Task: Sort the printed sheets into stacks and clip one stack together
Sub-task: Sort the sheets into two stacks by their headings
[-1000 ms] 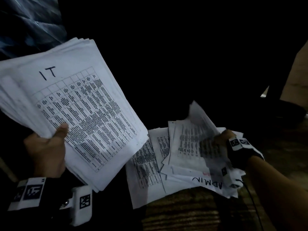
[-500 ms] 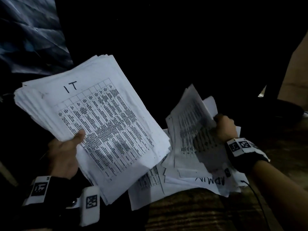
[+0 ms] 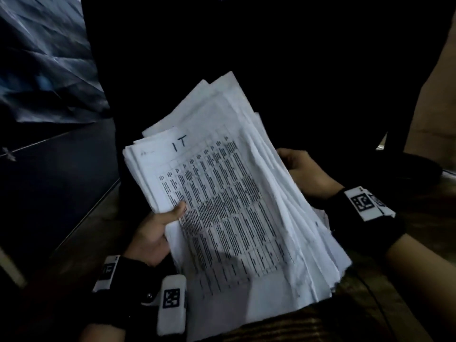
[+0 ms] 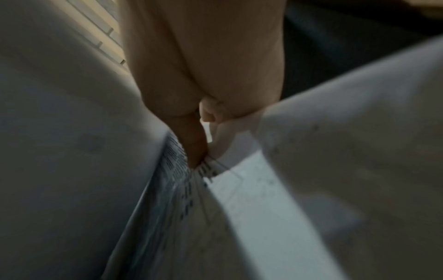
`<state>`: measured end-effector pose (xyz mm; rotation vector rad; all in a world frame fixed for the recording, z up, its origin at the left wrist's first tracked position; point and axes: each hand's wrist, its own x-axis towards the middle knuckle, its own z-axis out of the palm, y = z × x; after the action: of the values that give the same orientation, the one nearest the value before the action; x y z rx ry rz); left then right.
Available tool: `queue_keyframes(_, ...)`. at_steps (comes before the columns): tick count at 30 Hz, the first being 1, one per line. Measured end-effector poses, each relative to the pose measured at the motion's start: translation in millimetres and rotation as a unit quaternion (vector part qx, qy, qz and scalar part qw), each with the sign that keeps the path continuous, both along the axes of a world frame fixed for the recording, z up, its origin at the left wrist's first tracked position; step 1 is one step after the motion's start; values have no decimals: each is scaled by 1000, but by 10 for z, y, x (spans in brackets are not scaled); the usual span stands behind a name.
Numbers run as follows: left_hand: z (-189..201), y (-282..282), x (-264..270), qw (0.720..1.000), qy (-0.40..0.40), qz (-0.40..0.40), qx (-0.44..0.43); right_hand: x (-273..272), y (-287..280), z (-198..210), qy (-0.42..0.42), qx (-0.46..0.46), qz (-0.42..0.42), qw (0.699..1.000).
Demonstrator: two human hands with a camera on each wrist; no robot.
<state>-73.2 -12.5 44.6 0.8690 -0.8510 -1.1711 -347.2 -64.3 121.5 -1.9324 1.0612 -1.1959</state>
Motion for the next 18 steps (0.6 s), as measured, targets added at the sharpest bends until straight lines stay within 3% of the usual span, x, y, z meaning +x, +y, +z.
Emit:
queue_keyframes(5,17,-68,-13,985,-96,145,-7,191,46,-73,-130,88,-23,987)
queue_keyframes(7,26,-70,-43,970,-137,198,-34,225,84,-89,-97,107,-6,990)
queue_keyframes(10,65,-38,-69,943,-209,249,-73,300,122,-201,-82,48,-26,995)
queue_keyframes(13,117,45,-21,919,-275,260,-113,371,124,-312,-118,4,-67,991)
queue_keyframes(18,229,168,55,935,-246,236,-101,463,162,-426,-150,-36,-84,984)
